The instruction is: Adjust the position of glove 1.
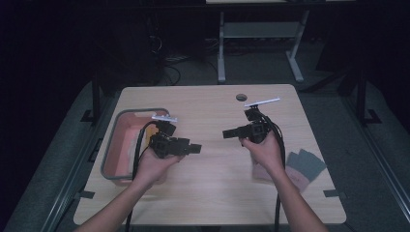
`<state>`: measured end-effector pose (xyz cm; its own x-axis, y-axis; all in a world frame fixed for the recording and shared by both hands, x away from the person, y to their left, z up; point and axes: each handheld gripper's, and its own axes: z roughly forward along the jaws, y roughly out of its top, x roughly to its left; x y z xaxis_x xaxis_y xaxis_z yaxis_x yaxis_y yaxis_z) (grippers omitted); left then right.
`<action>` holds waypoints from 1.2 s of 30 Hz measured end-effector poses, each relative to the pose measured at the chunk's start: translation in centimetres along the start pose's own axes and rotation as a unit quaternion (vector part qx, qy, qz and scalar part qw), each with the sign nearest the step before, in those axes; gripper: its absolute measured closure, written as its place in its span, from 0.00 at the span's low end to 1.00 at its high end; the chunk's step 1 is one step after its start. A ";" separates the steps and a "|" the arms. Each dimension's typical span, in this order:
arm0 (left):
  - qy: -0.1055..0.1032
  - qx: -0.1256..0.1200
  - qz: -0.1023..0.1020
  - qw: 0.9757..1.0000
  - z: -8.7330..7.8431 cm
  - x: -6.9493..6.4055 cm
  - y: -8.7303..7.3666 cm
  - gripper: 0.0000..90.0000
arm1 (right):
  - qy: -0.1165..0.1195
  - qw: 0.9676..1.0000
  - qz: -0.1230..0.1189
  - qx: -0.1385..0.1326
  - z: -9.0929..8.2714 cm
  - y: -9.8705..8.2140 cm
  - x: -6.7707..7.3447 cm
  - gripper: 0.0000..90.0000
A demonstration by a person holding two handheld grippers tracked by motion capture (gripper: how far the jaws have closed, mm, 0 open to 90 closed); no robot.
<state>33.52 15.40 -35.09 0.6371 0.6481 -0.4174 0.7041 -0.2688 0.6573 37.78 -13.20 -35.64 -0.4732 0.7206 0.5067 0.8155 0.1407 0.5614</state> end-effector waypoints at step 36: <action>-0.053 0.018 0.035 0.998 7.1 -5.0 0.1 0.33 | -0.081 0.996 0.049 -0.002 -5.7 -5.3 -6.9 0.60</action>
<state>32.66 7.03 -37.38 0.7138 0.5485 -0.4355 0.6654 -0.3372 0.6660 34.85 -22.78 -38.41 -0.3309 0.8306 0.4479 0.8535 0.0610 0.5175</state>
